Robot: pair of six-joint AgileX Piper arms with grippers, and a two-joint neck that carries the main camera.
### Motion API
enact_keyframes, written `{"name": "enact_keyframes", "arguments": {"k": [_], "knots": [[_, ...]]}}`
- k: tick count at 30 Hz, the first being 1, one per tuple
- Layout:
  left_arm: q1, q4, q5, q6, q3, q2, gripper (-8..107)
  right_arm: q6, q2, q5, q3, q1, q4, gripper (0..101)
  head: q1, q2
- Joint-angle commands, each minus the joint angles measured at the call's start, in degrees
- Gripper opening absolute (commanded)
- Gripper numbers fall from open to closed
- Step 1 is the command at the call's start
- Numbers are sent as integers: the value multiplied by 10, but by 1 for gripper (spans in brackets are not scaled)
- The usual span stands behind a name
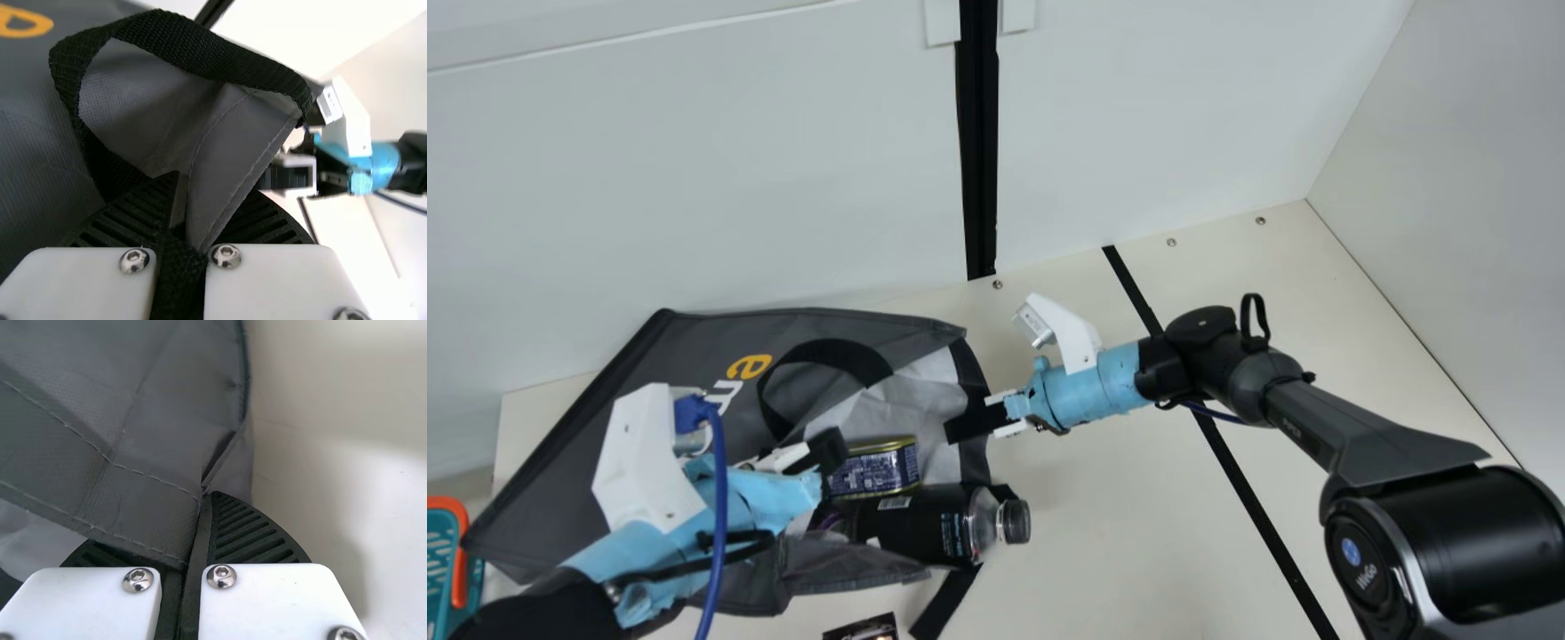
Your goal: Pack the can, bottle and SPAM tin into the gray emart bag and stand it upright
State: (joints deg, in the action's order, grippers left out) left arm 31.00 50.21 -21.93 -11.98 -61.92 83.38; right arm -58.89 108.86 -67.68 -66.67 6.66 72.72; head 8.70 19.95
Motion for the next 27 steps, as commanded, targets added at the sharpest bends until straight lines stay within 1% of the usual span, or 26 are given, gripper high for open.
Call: {"name": "enact_keyframes", "arguments": {"k": [1, 3, 9, 15, 20, 27], "knots": [[-1, 14, 7, -6, -4, -1, -8, 3, -8, -13, 2, 5, 10, 0, 13, 0], [-2, 27, 13, -13, -11, -2, -8, 8, -17, -22, 4, 10, 18, 0, 13, 0], [-5, 61, 27, -37, -33, -4, -8, 22, -41, -22, 17, 1, 58, 0, 13, 0], [-7, 93, 38, -61, -54, -6, -8, 52, -74, -22, 19, -4, 101, 0, 13, 0], [-10, 116, 39, -83, -69, -6, -8, 79, -106, -22, 11, -3, 131, 0, 13, 0], [-17, 148, 33, -116, -90, -8, -8, 115, -149, -22, -10, 5, 158, 0, 13, 0]]}}
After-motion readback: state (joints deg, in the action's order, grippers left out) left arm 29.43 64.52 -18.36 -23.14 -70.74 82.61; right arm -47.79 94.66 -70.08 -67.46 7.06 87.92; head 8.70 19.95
